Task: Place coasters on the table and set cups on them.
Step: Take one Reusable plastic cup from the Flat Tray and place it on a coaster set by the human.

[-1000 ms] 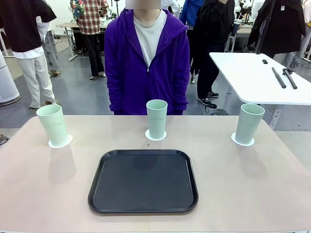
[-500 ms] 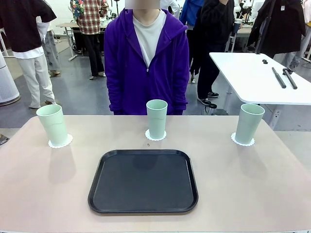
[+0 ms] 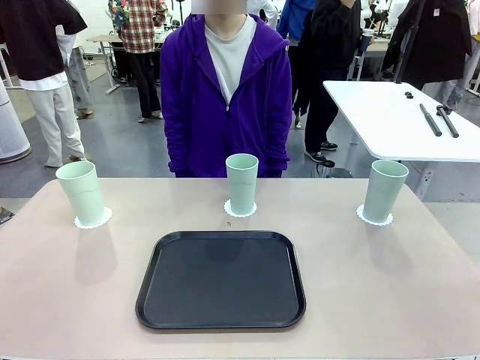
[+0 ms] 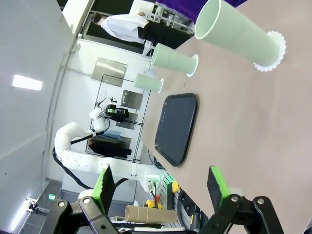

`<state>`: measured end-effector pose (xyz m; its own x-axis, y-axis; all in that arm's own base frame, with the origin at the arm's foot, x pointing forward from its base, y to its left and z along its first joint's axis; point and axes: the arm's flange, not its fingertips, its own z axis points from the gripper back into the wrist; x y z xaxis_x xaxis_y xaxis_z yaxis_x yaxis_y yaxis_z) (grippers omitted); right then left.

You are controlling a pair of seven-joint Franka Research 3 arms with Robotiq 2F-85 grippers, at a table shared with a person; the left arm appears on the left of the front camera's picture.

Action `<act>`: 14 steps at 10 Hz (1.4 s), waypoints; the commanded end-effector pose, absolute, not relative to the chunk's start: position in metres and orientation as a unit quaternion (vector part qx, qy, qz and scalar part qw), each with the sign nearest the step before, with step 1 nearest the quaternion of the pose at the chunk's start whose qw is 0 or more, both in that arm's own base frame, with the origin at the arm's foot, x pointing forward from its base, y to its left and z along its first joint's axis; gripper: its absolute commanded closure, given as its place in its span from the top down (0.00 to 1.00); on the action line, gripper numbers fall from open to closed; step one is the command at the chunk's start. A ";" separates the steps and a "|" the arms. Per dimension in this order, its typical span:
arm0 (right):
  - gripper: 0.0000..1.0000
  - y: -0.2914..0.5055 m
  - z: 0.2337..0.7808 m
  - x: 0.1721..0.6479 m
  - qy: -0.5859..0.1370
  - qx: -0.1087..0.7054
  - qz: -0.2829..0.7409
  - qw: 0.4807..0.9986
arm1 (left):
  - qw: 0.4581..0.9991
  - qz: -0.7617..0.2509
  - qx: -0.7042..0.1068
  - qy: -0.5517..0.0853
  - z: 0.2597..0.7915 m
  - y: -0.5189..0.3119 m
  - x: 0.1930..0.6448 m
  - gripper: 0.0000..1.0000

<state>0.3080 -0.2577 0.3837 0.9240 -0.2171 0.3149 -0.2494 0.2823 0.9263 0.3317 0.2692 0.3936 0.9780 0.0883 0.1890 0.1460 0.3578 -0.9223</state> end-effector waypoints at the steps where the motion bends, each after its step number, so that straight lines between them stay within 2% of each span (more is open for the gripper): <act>1: 1.00 -0.256 0.385 0.305 -0.186 0.598 0.011 0.779 | 0.817 -0.020 -0.566 -0.107 0.395 0.270 0.330 1.00; 14: 1.00 -0.256 0.385 0.305 -0.186 0.598 0.011 0.779 | 0.817 -0.020 -0.566 -0.107 0.395 0.270 0.330 1.00</act>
